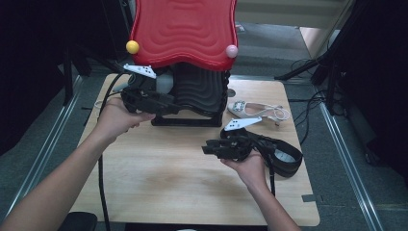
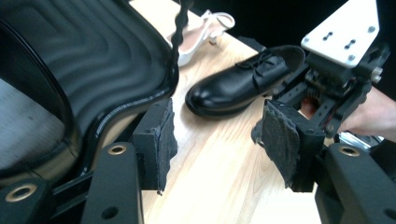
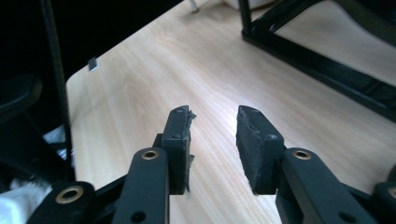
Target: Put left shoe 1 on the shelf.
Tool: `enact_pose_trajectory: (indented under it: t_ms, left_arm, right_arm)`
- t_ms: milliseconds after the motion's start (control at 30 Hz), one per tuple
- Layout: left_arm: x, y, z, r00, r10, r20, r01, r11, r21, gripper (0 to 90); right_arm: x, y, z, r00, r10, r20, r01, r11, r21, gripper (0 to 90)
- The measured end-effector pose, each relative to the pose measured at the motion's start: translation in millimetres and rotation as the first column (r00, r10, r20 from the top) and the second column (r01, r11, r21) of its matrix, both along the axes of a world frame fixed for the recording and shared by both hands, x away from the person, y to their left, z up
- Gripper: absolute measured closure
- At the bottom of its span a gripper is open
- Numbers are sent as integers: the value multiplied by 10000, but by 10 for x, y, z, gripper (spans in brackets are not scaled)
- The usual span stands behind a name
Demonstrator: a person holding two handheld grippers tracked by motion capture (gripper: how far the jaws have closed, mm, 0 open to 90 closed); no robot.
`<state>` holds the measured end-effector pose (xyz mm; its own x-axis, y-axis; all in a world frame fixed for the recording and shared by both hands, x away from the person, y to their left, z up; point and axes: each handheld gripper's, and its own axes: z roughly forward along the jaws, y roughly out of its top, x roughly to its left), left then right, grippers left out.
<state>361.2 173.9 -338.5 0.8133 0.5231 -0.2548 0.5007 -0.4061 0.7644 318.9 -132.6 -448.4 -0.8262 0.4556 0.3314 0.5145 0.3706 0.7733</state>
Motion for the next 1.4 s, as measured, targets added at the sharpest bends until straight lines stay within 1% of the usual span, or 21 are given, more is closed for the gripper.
enact_pose_trajectory:
  t_ms: [100,133,300,333,367,400,500,533,633,733,833,867,900,933,967,1033,1067,1167,1200,1333,1400]
  left_arm:
    - [-24,3,-90,10000,22,-68,-22,10000,-59,448]
    - [-30,4,-120,10000,-20,-92,20,10000,-37,448]
    - [-76,-2,-288,9997,6,-240,-5,10000,43,448]
    - [-87,-3,-323,9997,34,-242,-32,10000,58,448]
    - [-95,-1,-359,9995,-16,-303,15,10000,-42,448]
    - [-106,2,-401,9993,-14,-383,9,9999,-130,448]
    - [-132,-4,-486,9988,2,-495,-5,10000,-53,444]
    - [-144,1,-513,9988,11,-492,-13,10000,-57,443]
    - [-186,21,-611,9980,48,-630,-66,9996,-289,442]
    - [-228,23,-718,9975,147,-694,-154,9998,-101,439]
    - [-274,17,-824,9960,139,-880,-160,9996,-230,440]
    - [-290,10,-857,9958,123,-912,-139,9998,-166,440]
    - [-303,8,-890,9958,127,-904,-138,9998,-114,440]
    - [-322,5,-919,9955,157,-938,-165,9998,-74,440]
    - [-335,3,-945,9952,108,-975,-118,9999,-96,440]
    - [-364,1,-989,9952,129,-967,-137,9999,-78,440]
    - [-380,2,-1009,9945,93,-1043,-103,9999,-87,441]
    - [-431,15,-1064,9948,113,-1009,-123,9999,-89,443]
    - [-446,24,-1082,9945,112,-1041,-132,9997,-188,445]
    - [-486,48,-1136,9936,184,-1118,-211,9995,-225,449]
    - [-497,49,-1158,9937,172,-1112,-208,9993,-315,451]
  right_arm:
    - [-47,-15,-16,9986,-295,433,308,9991,-285,670]
    - [-57,-25,-18,9984,-345,457,356,9991,-228,688]
    - [-65,-99,-6,9988,-480,6,480,9985,266,669]
    - [-66,-115,-1,9990,-453,13,453,9986,280,665]
    - [-74,-128,6,9986,-525,37,524,9982,289,648]
    - [-81,-138,12,9987,-499,113,497,9985,224,638]
    - [-99,-163,16,9982,-570,174,571,9983,-60,618]
    - [-108,-175,16,9977,-666,120,668,9977,-85,616]
    - [-128,-233,11,9961,-871,-101,869,9961,-177,615]
    - [-142,-317,-7,9954,-938,-192,937,9956,-104,609]
    - [-157,-404,-30,9928,-1135,-383,1131,9935,-129,591]
    - [-160,-434,-36,9920,-1152,-524,1146,9933,-137,584]
    - [-169,-464,-38,9915,-1208,-474,1199,9925,-225,587]
    - [-183,-494,-38,9908,-1311,-320,1301,9910,-327,596]
    - [-192,-522,-41,9910,-1313,-244,1303,9908,-365,600]
    - [-197,-583,-50,9909,-1304,-323,1294,9911,-298,607]
    - [-201,-610,-55,9899,-1380,-312,1370,9901,-314,607]
    - [-210,-695,-67,9882,-1487,-378,1476,9885,-326,595]
    - [-211,-720,-72,9875,-1521,-420,1510,9881,-290,588]
    - [-223,-805,-85,9869,-1546,-457,1523,9870,-508,588]
    - [-227,-834,-80,9848,-1675,-459,1650,9848,-548,582]
